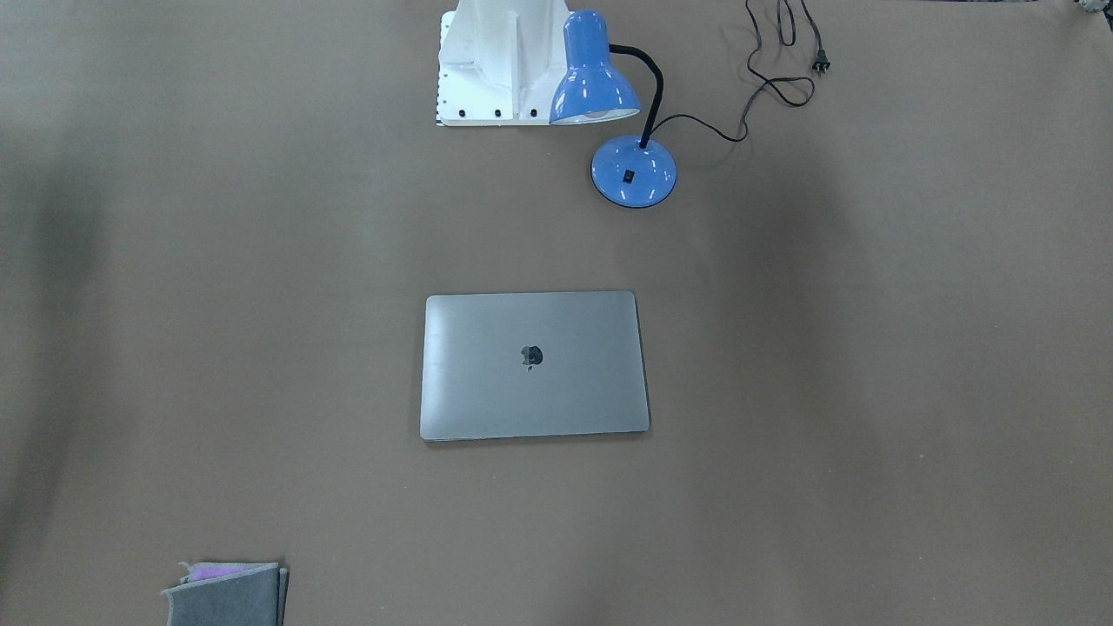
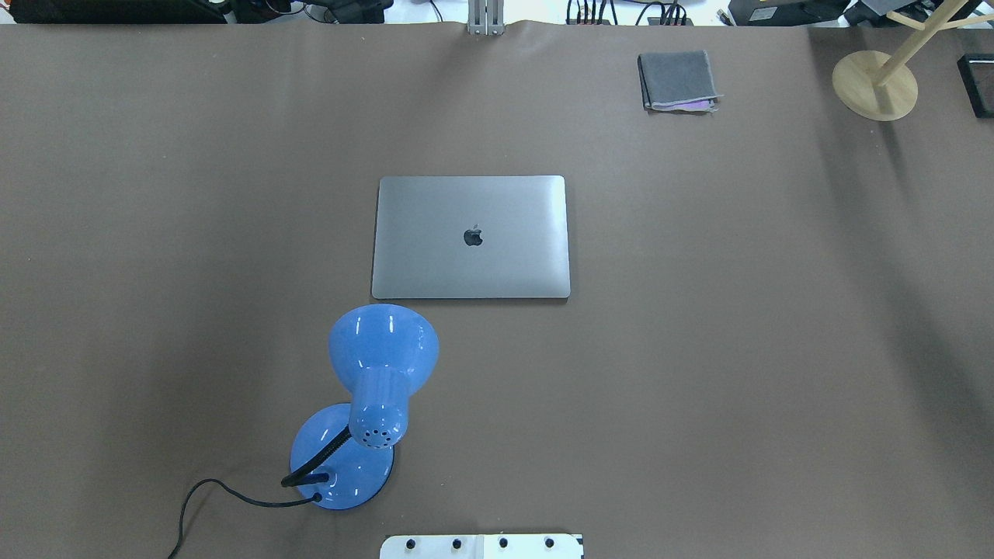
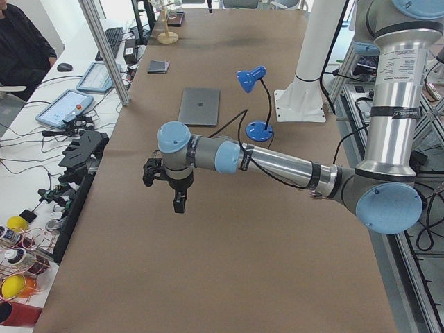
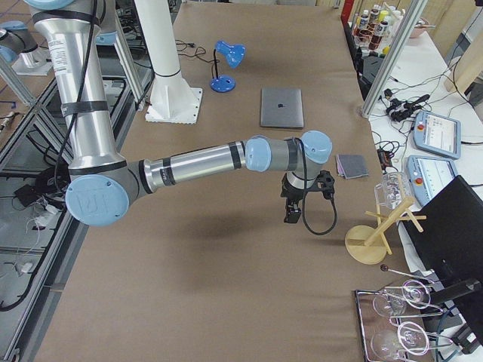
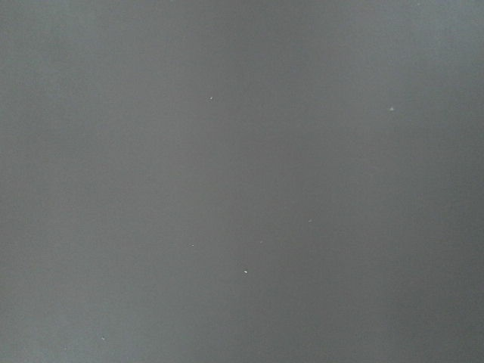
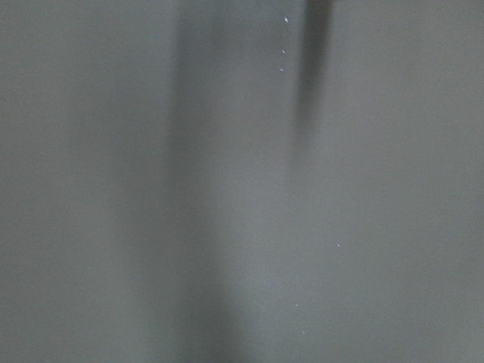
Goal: Close laptop
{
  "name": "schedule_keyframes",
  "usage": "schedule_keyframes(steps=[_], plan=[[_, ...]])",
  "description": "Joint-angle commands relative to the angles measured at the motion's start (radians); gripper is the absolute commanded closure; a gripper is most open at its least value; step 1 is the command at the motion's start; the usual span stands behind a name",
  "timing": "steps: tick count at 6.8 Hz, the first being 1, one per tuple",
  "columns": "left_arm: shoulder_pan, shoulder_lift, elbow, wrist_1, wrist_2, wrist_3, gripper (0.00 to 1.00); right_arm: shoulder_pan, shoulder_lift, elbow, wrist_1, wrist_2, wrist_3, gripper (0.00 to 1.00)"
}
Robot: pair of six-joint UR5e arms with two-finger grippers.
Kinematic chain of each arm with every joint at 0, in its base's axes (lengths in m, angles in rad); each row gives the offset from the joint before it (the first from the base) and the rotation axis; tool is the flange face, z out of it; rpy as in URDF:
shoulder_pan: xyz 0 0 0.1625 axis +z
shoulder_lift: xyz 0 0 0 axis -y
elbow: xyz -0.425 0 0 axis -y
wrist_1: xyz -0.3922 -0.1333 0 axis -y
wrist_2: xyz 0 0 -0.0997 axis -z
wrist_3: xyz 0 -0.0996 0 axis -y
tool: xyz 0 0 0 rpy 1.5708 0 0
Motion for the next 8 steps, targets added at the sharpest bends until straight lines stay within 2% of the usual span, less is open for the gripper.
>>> schedule_keyframes(steps=[1, 3, 4, 8], plan=[[-0.04, 0.044, 0.083, -0.072, -0.001, 0.053, 0.01, 0.037, -0.044, -0.03, 0.015, 0.039, -0.042, 0.0], [-0.094, 0.026, 0.151, -0.072, -0.002, 0.1, 0.01, 0.053, -0.032, -0.056, 0.017, 0.075, -0.083, 0.0], [-0.103, 0.024, 0.152, -0.075, -0.042, 0.094, 0.01, 0.054, -0.025, -0.053, 0.015, 0.076, -0.082, 0.0], [-0.103, 0.016, 0.158, -0.075, -0.045, 0.089, 0.01, 0.054, -0.022, -0.042, 0.017, 0.066, -0.086, 0.0]])
